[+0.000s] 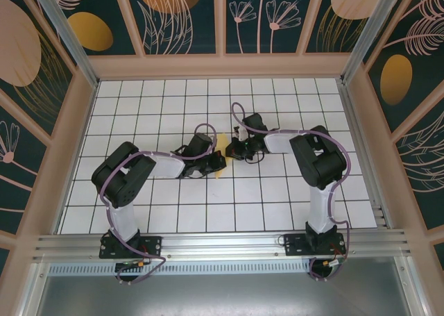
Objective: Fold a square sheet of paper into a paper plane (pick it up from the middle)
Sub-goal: Third fold the triangle at the center of the table.
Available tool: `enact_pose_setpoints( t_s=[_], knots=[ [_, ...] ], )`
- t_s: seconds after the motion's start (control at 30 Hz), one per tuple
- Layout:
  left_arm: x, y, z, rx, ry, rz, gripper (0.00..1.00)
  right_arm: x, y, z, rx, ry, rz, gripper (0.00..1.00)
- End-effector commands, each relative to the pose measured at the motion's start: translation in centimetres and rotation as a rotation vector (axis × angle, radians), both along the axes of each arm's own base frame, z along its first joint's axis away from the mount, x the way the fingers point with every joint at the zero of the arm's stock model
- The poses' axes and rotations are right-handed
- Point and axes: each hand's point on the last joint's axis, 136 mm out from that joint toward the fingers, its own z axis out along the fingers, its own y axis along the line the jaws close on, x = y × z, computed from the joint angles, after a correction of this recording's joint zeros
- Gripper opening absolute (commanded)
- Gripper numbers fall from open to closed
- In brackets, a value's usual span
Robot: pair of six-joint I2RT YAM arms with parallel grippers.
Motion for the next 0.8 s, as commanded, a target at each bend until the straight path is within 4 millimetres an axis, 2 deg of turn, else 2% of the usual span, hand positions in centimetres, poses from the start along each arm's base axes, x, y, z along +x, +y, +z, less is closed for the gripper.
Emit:
enact_pose_setpoints(
  t_s=[0.0,0.23,0.43,0.5,0.77],
  knots=[
    [-4.0,2.2,-3.6,0.098,0.115,-0.069,0.0,-1.8,-2.9,-5.5,-0.172,0.117,-0.036,0.0],
    [-7.3,4.0,-3.7,0.128,0.145,-0.135,0.0,-2.0,-3.6,-6.5,-0.214,0.143,-0.05,0.0],
    [-9.1,5.4,-3.9,0.209,0.158,-0.177,0.0,-2.2,-4.0,-6.9,-0.233,0.156,-0.056,0.0],
    [-9.2,6.1,-4.1,0.246,0.158,-0.172,0.0,-2.2,-4.0,-6.9,-0.235,0.157,-0.059,0.0],
    [-6.5,5.6,0.5,0.225,0.017,-0.11,0.0,-3.1,-5.0,-5.5,-0.245,0.178,-0.155,0.0]
  ],
)
